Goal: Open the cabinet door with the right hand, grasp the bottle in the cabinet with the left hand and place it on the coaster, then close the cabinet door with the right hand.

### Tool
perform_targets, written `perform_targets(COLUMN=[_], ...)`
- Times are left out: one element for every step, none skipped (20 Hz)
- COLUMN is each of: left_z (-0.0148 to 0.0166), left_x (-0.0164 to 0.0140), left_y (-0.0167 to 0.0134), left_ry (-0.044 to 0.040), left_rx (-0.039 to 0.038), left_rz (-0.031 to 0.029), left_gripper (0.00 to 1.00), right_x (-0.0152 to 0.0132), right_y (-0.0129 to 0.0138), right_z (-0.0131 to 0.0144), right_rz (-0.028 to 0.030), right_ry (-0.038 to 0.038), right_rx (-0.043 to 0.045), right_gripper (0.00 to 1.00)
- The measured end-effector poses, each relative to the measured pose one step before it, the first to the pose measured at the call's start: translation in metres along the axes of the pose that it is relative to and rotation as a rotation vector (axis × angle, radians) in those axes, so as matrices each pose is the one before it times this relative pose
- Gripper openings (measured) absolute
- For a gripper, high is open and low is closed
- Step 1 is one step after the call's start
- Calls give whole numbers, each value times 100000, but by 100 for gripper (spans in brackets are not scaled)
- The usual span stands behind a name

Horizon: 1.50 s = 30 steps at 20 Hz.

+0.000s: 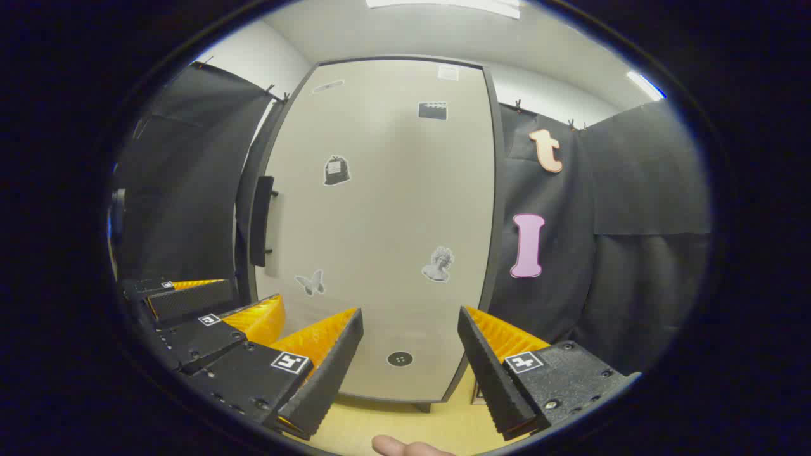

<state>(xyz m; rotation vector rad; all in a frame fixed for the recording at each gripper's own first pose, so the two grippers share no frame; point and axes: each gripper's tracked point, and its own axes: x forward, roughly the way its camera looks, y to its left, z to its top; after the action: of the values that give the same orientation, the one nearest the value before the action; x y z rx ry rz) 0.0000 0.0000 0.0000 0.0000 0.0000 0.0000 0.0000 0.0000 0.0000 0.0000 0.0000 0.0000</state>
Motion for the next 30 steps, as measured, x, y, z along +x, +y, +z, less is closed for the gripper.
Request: perform_targets(left_z=[-85, -10, 82, 51, -29, -78, -56, -121, -6, -37, -58, -53, 52, -86, -15, -31, -61, -39, -67, -9, 13, -27, 25, 20, 25, 92, 81, 32, 57, -54], left_x=[-68, -42, -12, -44, -6, 11, -9, 41, 5, 2, 49, -25, -28, -67, -4, -7, -96, 33, 18, -79, -8, -36, -51, 4, -27, -89, -60, -53, -138, -172], left_y=[-23, -28, -6, -122, -47, -65, -166, -120, -27, -87, -40, 40, -26, 45, 59, 44, 35, -44, 68, 9, -45, 93, 35, -23, 39, 148, 141, 162, 208, 404], left_ry=[374, 36, -326, -221, -36, 164, 410, 661, 321, 22, 92, 18, 87, 198, 16, 82, 317, 53, 75, 65, -47, -108, -72, 25, -49, -359, -428, -341, -210, -136], left_rx=[111, 265, 205, 179, 32, -185, -248, -8, 109, -14, 119, 82, -93, -58, -75, 1, 88, 34, 209, 270, 27, 54, 118, 47, 312, 306, 130, -34, 75, 122], left_rz=[45, 109, -66, -77, 57, -99, -265, -325, -120, -65, -43, 63, 30, 63, 52, 163, 97, -103, 44, -86, -89, 182, 114, -192, -22, 178, 254, 163, 478, 689], left_gripper=[95, 95, 95, 95, 95, 95, 95, 95, 95, 95, 95, 95, 95, 95, 95, 95, 95, 95, 95, 95, 95, 95, 95, 95, 95, 95, 95, 95, 95, 95], right_x=[12, -40, -57, 9, -50, -3, -55, 14, -18, 31, 10, 39, -17, -3, 1, 13, -1, -12, -17, -53, 35, 29, 43, 54, 102, 96, 58, 130, 178, 204], right_y=[5, -17, -44, -46, -108, -59, -103, -110, -97, -16, -47, 54, 6, 9, 52, 68, 0, 43, 1, -17, 70, 55, 90, -29, 47, 109, 135, 187, 183, 155], right_z=[-129, -161, -29, 38, 35, -104, -85, -94, -71, -183, -81, -66, 45, -24, 6, -118, -39, -48, -12, -118, 41, -38, 94, -19, 81, -40, 94, 135, 273, 257], right_rz=[143, 131, 118, -50, -220, -75, -175, -306, -207, -4, 32, 23, 111, 59, 182, 102, 100, 192, 34, 114, 240, 133, 209, -140, -62, 291, 247, 414, 396, 229], right_ry=[636, 409, 43, -108, -68, 94, 344, 250, 453, 414, 259, 174, -77, -37, 113, 255, 218, 160, 129, 121, -114, -20, -140, -149, -14, 69, -112, -270, -595, -518], right_rx=[389, 335, 272, 182, 29, 37, 141, 180, 210, 336, 349, 167, 117, 10, 39, 70, 63, 143, 5, -237, -92, -213, -340, -327, -297, -426, -276, -174, -362, -453], right_gripper=[98, 97, 97, 97, 97, 96, 96, 96, 96, 96, 96, 96, 96, 97, 97, 97, 97, 97, 97, 97, 97, 97, 97, 97, 97, 97, 97, 96, 96, 97])
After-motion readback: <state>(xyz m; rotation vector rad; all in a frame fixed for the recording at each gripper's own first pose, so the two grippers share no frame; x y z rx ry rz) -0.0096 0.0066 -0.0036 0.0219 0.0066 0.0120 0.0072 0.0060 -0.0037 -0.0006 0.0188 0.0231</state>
